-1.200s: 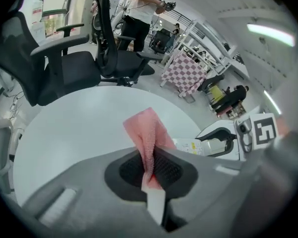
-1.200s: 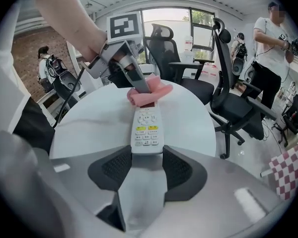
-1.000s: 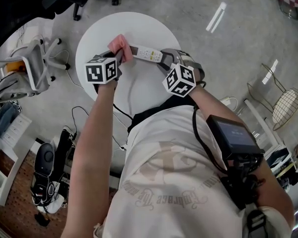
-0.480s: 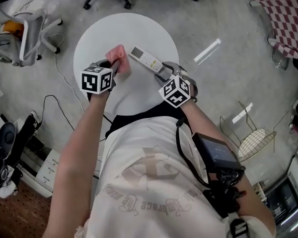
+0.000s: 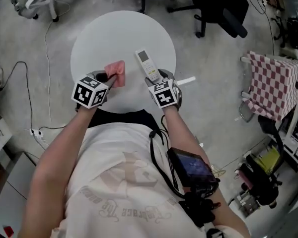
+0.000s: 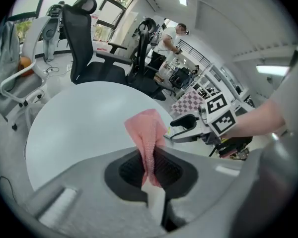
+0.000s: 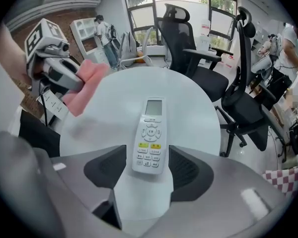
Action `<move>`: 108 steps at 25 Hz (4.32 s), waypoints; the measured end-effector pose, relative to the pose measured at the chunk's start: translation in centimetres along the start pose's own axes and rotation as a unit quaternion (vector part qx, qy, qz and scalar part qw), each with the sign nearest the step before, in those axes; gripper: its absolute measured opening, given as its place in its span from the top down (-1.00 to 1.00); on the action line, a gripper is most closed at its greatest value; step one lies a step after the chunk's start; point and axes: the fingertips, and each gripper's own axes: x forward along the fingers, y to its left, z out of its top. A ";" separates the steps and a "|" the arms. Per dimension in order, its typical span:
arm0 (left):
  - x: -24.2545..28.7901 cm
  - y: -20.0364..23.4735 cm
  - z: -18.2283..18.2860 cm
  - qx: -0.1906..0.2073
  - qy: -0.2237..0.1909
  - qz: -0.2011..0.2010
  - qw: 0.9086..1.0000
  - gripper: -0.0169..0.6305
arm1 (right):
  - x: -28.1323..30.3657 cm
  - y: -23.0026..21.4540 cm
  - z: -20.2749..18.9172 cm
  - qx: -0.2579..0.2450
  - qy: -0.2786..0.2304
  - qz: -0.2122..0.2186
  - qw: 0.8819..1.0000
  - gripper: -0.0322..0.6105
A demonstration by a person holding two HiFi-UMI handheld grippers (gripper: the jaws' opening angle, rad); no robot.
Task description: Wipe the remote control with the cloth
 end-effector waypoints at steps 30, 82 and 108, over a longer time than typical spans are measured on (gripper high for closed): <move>-4.9 0.8 -2.6 -0.070 -0.062 -0.013 0.996 0.89 | 0.8 1.2 0.7 0.168 0.031 0.057 0.984 0.12; -18.1 -7.8 7.8 -0.045 -0.271 -0.279 0.920 0.89 | -18.6 21.7 11.0 0.113 -0.277 0.471 0.830 0.12; -13.6 -8.8 1.5 -0.108 -0.180 -0.291 0.934 0.89 | -18.1 18.9 13.0 0.171 -0.327 0.471 0.801 0.13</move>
